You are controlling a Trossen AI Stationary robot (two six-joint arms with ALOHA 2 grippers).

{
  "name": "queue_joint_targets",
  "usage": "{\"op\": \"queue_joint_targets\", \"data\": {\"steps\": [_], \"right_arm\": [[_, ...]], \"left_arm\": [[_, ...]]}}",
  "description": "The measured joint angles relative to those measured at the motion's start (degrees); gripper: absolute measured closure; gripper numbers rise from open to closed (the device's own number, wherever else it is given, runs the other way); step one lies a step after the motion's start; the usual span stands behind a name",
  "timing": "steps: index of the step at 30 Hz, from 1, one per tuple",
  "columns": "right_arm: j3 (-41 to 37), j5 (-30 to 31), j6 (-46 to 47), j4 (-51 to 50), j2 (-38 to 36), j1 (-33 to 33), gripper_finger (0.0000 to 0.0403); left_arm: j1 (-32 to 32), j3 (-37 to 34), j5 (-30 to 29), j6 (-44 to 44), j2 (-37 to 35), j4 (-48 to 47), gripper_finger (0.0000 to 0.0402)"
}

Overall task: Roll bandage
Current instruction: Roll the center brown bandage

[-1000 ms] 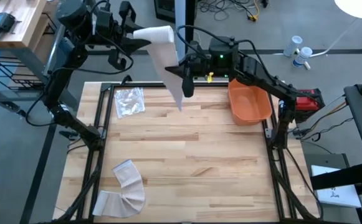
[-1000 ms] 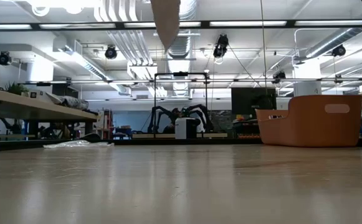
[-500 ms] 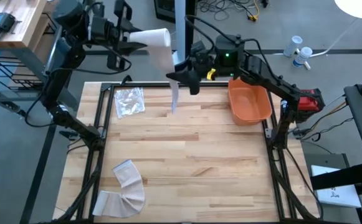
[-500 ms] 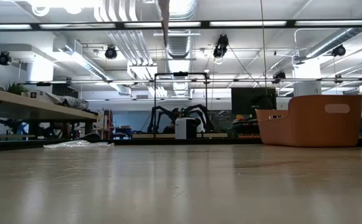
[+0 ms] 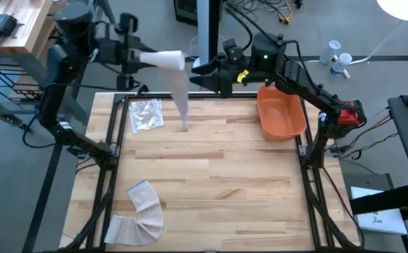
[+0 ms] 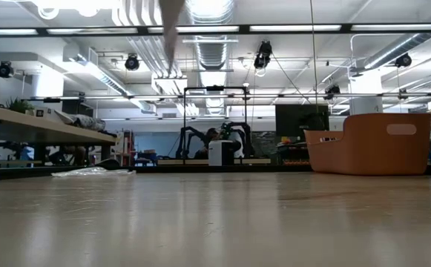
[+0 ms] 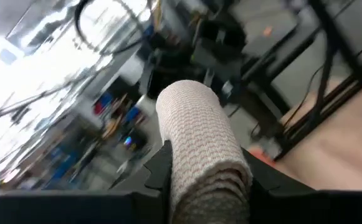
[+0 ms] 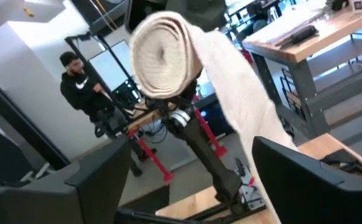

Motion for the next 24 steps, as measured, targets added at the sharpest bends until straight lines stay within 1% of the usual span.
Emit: {"op": "queue_joint_targets", "data": {"steps": [3, 7, 11, 14, 19, 24], "right_arm": [[0.00, 0.07, 0.33, 1.74, 0.02, -0.80, 0.0064], [0.00, 2.05, 1.07, 3.65, 0.13, -1.79, 0.0062], [-0.17, 3.03, -0.74, 2.84, 0.32, -2.68, 0.0062], [-0.18, 3.19, -5.30, 2.44, 0.35, -2.94, 0.0062], [-0.20, 3.13, -12.62, 2.37, -0.02, -2.87, 0.0075], [-1.51, 3.00, -17.32, 0.22, -0.22, -3.35, 0.0094]], "left_arm": [[0.04, 2.01, -5.55, 2.86, -0.06, -4.65, 0.0306], [0.04, 1.90, -11.04, 8.02, 0.07, -9.97, 0.0306], [0.00, -0.29, -11.31, 14.77, -0.26, -14.05, 0.0306], [-0.02, -3.54, -11.32, 19.79, -0.37, -15.74, 0.0306], [-0.11, -8.58, -11.46, 19.62, -0.86, -15.56, 0.0306], [-0.68, -10.56, -11.44, 17.48, -1.10, -12.25, 0.0306]]}}
